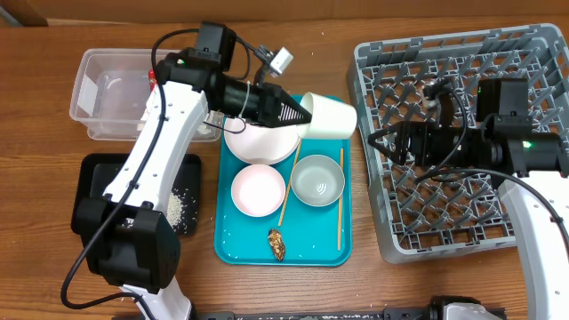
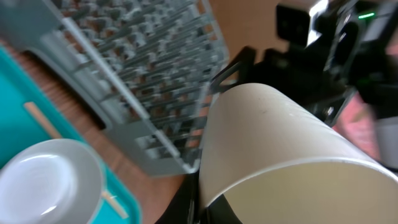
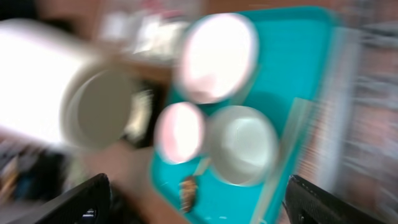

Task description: Sort waste into correct bins and load items into the dishwasher

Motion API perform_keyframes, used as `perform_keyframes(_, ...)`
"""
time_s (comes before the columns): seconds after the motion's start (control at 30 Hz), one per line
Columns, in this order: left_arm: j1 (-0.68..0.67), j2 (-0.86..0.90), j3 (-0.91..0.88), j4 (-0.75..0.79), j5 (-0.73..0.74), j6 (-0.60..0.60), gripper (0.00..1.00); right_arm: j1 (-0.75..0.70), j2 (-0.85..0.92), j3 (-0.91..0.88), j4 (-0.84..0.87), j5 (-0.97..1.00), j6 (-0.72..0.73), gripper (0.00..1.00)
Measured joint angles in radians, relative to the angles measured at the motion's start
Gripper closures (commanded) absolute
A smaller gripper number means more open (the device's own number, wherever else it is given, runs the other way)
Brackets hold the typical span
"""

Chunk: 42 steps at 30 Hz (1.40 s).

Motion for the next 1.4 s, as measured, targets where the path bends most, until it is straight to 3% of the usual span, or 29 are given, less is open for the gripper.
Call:
perform_keyframes(0.27, 0.001, 0.0, 0.0, 0.004, 0.113, -0.014, 0.96, -0.002, 0.022, 0.0, 0.055, -0.296, -0.209, 0.05)
perform_keyframes(0.77, -0.087, 0.0, 0.0, 0.056, 0.13, -0.048, 0.96, -0.002, 0.022, 0.0, 0.101, -0.422, -0.251, 0.06)
perform_keyframes(1.27, -0.111, 0.0, 0.0, 0.109, 0.158, -0.111, 0.96, 0.045, 0.03, 0.0, 0.126, -0.438, -0.256, 0.3)
perform_keyframes(1.4, -0.11, 0.0, 0.0, 0.11, 0.164, -0.112, 0.96, 0.047, 0.03, 0.0, 0.128, -0.438, -0.255, 0.3)
